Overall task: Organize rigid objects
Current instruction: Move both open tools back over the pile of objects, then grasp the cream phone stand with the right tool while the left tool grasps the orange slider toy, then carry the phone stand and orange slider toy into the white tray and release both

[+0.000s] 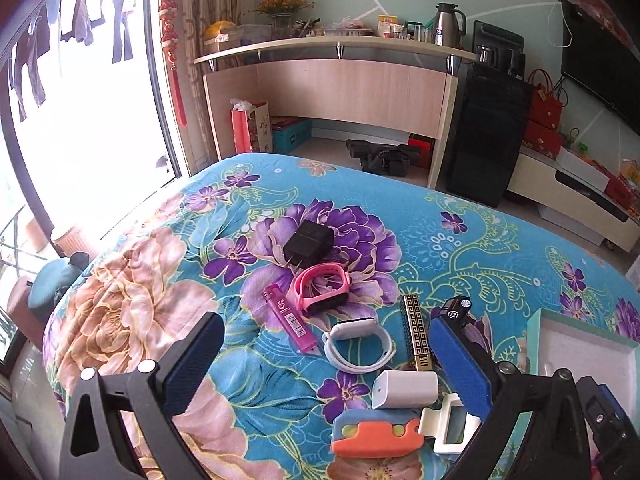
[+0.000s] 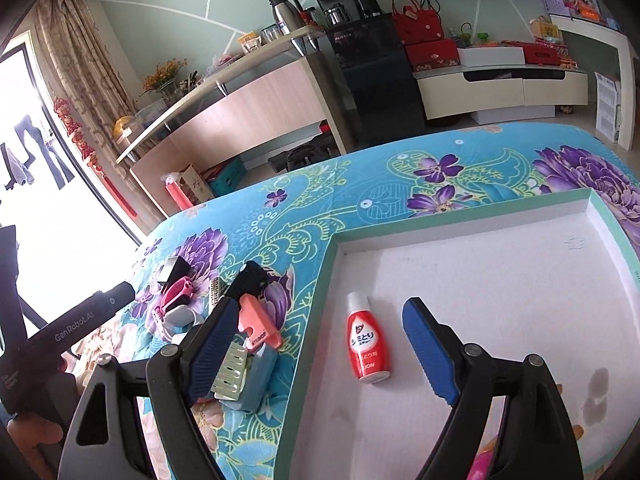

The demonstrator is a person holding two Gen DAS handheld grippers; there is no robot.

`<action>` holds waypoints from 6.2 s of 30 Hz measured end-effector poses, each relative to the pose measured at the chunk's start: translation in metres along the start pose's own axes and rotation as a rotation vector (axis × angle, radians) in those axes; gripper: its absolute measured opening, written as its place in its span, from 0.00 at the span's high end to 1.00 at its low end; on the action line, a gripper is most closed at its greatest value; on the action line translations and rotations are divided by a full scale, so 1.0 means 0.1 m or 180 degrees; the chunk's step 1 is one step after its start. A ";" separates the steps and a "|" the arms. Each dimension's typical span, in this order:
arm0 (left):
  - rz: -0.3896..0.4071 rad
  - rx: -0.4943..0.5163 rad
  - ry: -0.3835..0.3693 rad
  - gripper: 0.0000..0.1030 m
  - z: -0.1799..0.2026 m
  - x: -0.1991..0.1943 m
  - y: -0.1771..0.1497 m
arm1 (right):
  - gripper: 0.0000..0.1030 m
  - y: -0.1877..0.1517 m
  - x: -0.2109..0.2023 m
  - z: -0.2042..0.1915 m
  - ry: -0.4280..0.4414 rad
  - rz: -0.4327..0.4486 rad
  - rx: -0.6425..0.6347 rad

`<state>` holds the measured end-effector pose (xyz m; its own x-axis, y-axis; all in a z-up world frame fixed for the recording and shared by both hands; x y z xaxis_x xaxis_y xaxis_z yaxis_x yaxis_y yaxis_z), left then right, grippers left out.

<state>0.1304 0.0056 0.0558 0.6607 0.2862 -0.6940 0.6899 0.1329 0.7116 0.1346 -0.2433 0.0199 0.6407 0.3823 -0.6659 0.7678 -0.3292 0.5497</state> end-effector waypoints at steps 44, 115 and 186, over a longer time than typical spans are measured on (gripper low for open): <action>-0.0899 -0.0184 -0.0674 0.00 -0.46 0.58 -0.44 | 0.28 -0.64 0.51 -0.81 -0.0095 -0.0597 -0.0860; -0.0902 0.0977 -0.1106 0.27 0.45 0.60 -0.67 | 0.83 -0.47 0.45 -0.56 -0.0664 -0.0391 -0.0926; -0.0168 0.1040 -0.1322 0.00 1.57 0.04 0.00 | 0.38 0.13 -0.23 0.91 -0.1525 0.0264 0.0168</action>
<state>0.1795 -0.1418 0.0358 0.6383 -0.1216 -0.7601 0.7379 -0.1845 0.6492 0.1292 -0.3349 -0.0033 0.6140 -0.0833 -0.7849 0.7048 -0.3898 0.5927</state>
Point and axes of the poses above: each gripper's, at about its wrist camera, not at the fingertips, and x roughly the way its jaws point, z to its right, y to its top, the point moved 3 cm from there along x, roughly the way its jaws point, and after that the axes turned 9 degrees about x, right-handed, at the moved point
